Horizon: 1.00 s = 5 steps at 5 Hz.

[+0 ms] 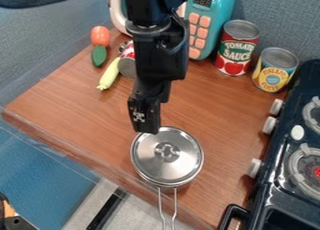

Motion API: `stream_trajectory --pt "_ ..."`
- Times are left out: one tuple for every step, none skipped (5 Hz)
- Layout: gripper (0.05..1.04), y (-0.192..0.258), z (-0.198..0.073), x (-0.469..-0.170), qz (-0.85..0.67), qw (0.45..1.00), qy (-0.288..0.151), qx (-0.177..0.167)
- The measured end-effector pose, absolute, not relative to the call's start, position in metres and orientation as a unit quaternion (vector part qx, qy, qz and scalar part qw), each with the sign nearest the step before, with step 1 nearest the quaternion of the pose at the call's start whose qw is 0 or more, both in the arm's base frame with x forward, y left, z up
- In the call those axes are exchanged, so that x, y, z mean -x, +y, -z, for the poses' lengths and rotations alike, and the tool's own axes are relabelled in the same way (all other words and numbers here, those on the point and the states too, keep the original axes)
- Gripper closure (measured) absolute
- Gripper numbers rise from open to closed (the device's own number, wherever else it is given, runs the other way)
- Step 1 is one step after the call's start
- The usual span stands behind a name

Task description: Move the red can to the left side of the stove, near the silver pot

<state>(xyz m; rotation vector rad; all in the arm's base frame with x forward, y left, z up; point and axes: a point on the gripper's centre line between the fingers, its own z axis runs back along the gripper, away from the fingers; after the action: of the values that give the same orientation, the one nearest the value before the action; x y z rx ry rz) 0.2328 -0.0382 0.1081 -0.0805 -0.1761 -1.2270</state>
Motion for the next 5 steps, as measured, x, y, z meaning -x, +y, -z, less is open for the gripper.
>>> stream_trajectory --pt "0.083 -0.039 -0.103 -0.232 0.567 0.818 -0.076 0.048" --pt "0.083 -0.017 -0.112 -0.255 0.488 0.864 -0.100 0.070" --pt "0.083 0.000 -0.115 -0.291 0.412 0.900 -0.115 0.082" --pt "0.083 0.025 -0.117 -0.325 0.306 0.941 -0.128 0.075" --pt "0.083 0.047 -0.113 -0.356 0.183 0.970 -0.147 0.062"
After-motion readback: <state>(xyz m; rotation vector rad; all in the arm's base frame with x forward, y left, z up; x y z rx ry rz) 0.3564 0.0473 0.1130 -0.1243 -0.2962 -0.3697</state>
